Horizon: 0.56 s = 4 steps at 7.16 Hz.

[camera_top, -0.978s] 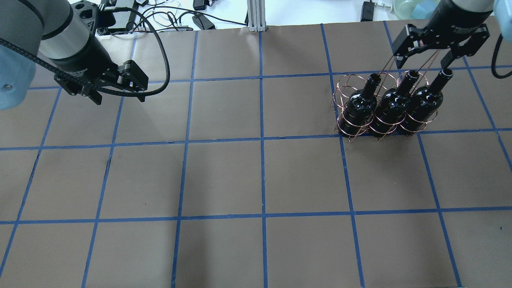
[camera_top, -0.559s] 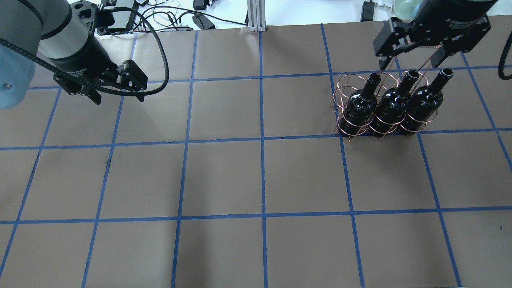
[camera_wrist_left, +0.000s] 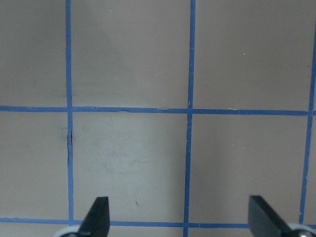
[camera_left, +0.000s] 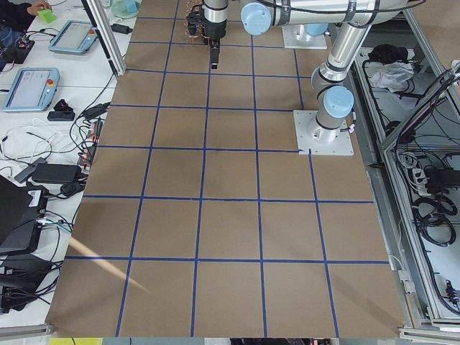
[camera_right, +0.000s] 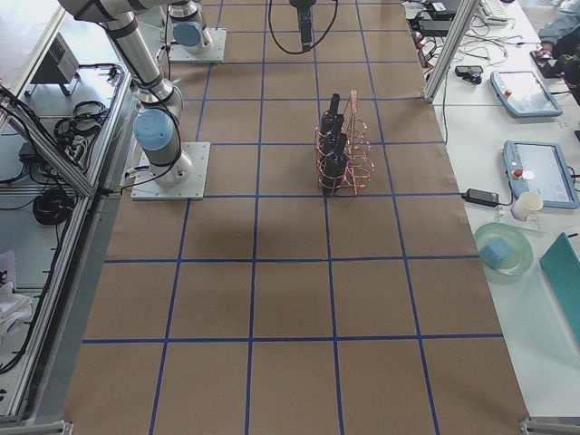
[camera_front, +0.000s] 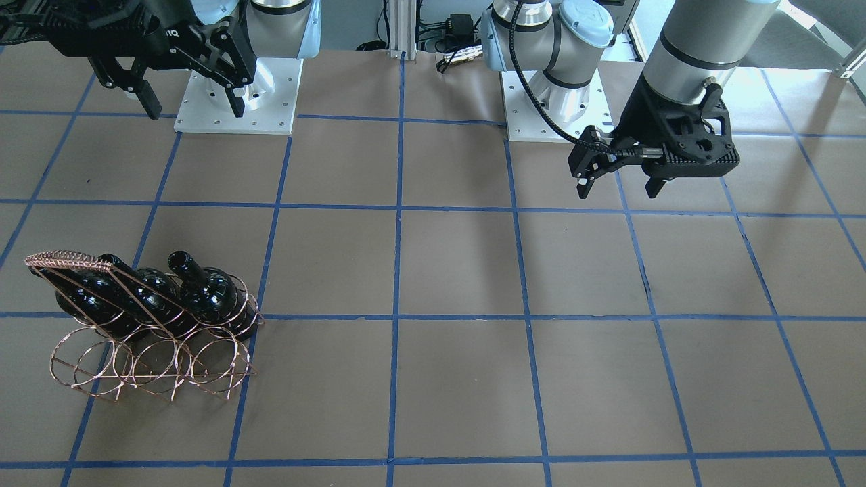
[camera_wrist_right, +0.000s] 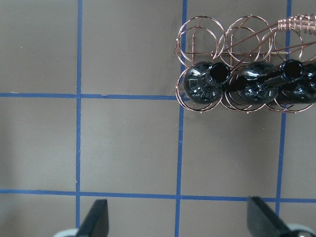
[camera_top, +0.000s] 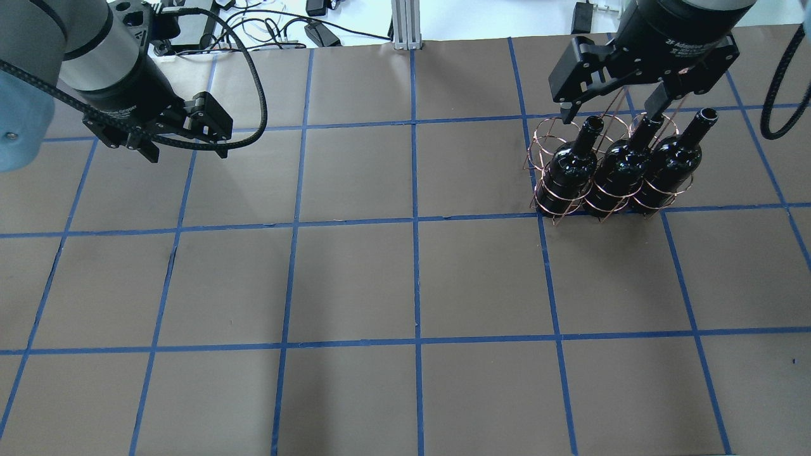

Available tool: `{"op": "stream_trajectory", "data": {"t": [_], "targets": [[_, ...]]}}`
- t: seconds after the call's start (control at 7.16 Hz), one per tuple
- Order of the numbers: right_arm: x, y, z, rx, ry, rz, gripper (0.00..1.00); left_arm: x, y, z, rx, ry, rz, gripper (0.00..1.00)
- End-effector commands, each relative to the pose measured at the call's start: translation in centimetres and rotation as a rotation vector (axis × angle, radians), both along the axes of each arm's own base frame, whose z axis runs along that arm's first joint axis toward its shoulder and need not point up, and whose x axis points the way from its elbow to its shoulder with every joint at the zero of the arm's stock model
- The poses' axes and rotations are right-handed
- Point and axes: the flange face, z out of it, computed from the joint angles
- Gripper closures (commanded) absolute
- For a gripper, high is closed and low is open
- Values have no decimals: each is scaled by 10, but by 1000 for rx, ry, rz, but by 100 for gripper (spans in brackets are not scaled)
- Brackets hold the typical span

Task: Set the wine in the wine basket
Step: 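Open the right gripper and raise it off the bottle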

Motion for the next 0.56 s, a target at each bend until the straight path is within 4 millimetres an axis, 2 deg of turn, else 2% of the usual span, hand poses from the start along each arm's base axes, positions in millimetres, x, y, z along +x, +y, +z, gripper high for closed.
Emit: {"op": "stream_trajectory", "data": {"t": [0.0, 0.42], "targets": [[-1, 4, -3, 29, 15, 11, 0, 0, 0, 0, -1, 0, -2, 0], [-5, 6, -6, 52, 24, 12, 0, 0, 0, -1, 2, 0, -2, 0]]}}
